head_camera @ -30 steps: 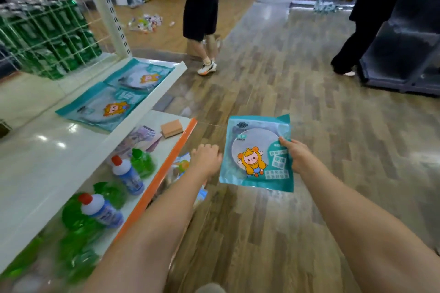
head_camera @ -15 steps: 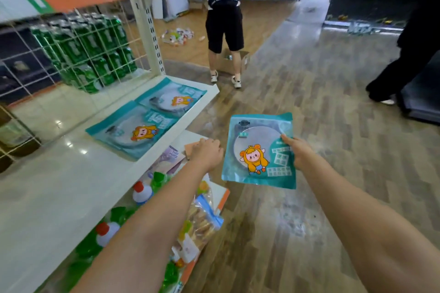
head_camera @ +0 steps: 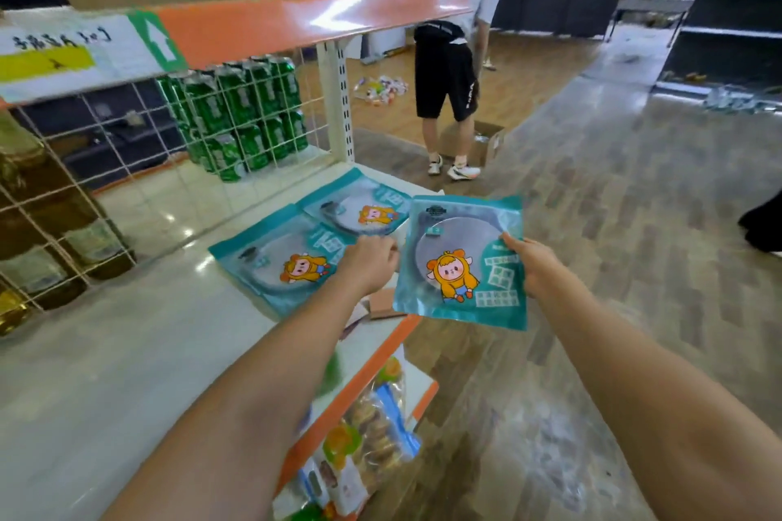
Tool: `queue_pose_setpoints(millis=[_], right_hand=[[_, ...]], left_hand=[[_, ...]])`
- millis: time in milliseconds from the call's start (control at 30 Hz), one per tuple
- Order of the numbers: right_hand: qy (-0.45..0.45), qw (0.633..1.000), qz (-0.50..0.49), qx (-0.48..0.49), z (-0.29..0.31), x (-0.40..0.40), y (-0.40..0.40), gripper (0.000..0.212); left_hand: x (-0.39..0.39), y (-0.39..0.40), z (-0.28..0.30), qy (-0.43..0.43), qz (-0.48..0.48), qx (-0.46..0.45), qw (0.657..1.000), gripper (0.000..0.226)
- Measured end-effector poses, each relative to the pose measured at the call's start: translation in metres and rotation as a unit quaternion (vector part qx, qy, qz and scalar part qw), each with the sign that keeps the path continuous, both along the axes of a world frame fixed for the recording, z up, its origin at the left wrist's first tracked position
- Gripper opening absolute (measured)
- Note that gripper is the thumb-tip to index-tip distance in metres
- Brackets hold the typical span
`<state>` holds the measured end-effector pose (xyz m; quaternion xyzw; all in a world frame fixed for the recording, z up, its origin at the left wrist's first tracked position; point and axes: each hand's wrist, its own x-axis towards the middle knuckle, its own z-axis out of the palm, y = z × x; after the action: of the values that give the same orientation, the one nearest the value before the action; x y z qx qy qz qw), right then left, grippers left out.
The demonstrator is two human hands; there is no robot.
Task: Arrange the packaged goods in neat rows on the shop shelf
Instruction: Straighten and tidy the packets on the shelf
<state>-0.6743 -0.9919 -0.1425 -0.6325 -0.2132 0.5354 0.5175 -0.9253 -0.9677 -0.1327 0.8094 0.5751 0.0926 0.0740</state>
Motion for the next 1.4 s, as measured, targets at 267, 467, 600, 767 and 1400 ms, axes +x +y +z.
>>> queue_pose_setpoints(millis=[267, 467, 600, 767, 1400], right_hand=[[-0.004, 0.993, 0.114, 0.034, 0.024, -0.04, 0.073, 0.016], [0.011, 0.978, 0.201, 0.047, 0.033, -0.077, 0.113, 0.016], [0.019, 0.959, 0.279, 0.042, 0.033, -0.106, 0.125, 0.017], [0.039, 0.932, 0.356, 0.051, 0.029, -0.148, 0.126, 0.014], [0.039, 0.896, 0.44, 0.039, 0.044, -0.286, 0.084, 0.021]], left_hand=[[-0.041, 0.015, 0.017, 0.033, 0.113, 0.023, 0.993, 0.029], [-0.069, 0.015, 0.025, 0.025, 0.196, 0.041, 0.979, 0.031], [-0.089, -0.002, 0.028, 0.044, 0.261, 0.027, 0.964, 0.035], [-0.118, -0.034, 0.023, 0.053, 0.337, 0.013, 0.94, 0.03], [-0.186, -0.1, 0.049, -0.142, 0.479, -0.004, 0.866, 0.033]])
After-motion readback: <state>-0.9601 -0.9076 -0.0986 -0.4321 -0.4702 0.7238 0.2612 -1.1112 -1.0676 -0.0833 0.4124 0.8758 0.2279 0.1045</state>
